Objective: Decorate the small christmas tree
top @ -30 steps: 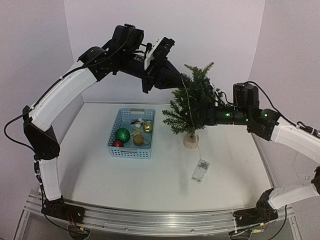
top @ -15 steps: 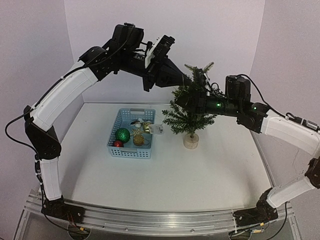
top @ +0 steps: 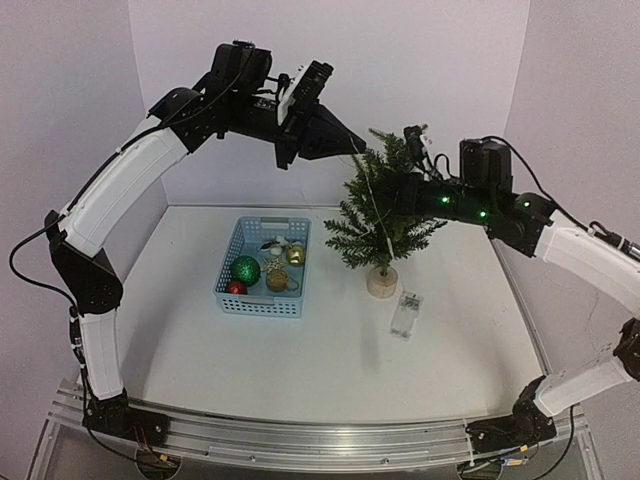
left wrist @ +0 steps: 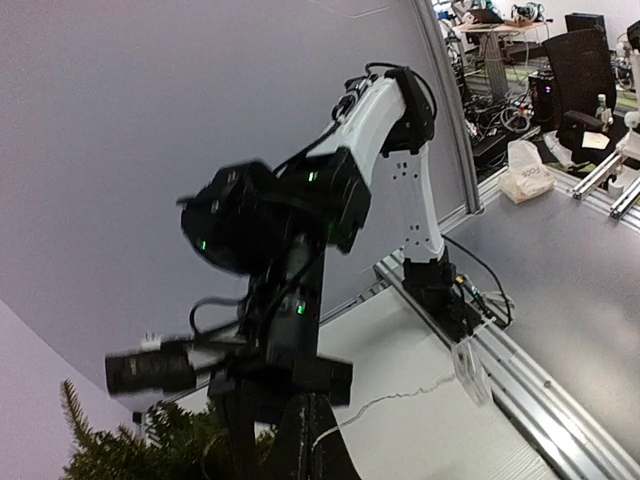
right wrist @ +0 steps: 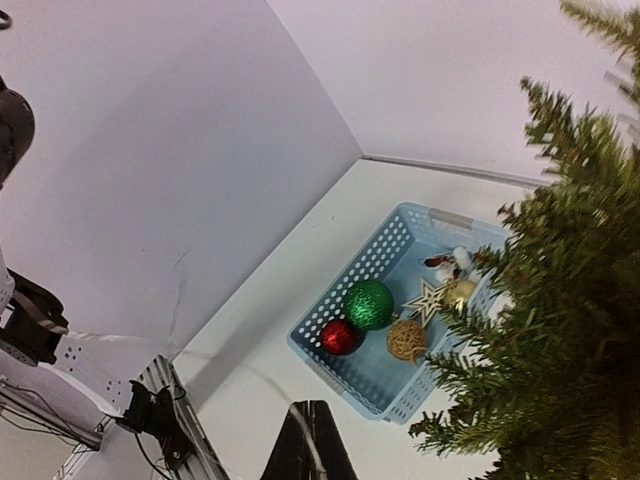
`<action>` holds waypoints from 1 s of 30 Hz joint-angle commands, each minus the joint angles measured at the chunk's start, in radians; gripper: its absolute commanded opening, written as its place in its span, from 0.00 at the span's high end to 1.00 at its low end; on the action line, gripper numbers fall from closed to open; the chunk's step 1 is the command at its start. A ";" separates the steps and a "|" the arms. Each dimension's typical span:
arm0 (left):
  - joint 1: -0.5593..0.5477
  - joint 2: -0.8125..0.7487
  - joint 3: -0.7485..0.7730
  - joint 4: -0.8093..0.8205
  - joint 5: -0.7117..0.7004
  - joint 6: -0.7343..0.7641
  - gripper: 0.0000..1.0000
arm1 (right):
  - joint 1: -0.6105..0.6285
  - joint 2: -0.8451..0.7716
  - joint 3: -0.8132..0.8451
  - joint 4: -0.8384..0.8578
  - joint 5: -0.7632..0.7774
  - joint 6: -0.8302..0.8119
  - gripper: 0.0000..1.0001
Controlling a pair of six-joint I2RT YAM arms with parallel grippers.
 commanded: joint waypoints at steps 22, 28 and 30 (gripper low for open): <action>0.022 -0.045 -0.470 0.313 -0.209 0.156 1.00 | -0.053 0.266 0.806 -0.139 0.774 -1.090 1.00; 0.023 -0.040 -0.502 0.379 -0.203 0.104 1.00 | -0.103 0.343 0.967 -0.086 0.616 -1.131 1.00; 0.023 -0.035 -0.517 0.433 -0.211 0.073 1.00 | -0.103 0.365 1.000 -0.060 0.547 -1.171 1.00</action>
